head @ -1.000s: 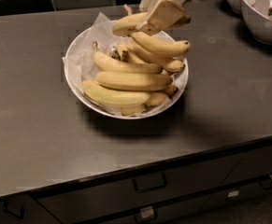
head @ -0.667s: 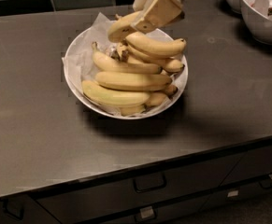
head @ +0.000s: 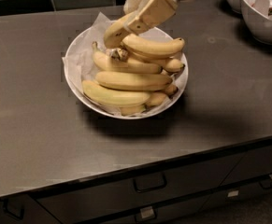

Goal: Pick banana from white bowl

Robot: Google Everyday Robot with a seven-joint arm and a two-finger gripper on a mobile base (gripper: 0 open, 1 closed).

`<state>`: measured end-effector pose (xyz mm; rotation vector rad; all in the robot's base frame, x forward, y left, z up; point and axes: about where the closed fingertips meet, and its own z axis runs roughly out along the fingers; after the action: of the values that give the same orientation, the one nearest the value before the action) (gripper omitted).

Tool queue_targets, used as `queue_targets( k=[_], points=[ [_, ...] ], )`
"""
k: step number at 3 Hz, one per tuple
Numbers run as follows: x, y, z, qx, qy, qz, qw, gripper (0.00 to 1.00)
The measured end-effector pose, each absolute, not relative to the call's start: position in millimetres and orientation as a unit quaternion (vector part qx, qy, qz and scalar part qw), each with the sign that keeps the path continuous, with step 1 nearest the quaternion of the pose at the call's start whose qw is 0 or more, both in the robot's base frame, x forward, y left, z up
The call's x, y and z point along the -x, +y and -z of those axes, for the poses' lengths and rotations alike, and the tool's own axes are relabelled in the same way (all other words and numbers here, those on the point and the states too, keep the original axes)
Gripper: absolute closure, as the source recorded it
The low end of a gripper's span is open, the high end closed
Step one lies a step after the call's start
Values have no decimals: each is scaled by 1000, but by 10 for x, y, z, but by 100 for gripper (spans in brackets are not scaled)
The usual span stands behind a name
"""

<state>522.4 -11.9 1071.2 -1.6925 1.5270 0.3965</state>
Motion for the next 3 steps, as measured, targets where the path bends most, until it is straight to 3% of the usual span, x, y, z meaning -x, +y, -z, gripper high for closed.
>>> queue_targets(
  k=[3],
  points=[
    [-5084,-15,-11079,683,557,-168,441,100]
  ],
)
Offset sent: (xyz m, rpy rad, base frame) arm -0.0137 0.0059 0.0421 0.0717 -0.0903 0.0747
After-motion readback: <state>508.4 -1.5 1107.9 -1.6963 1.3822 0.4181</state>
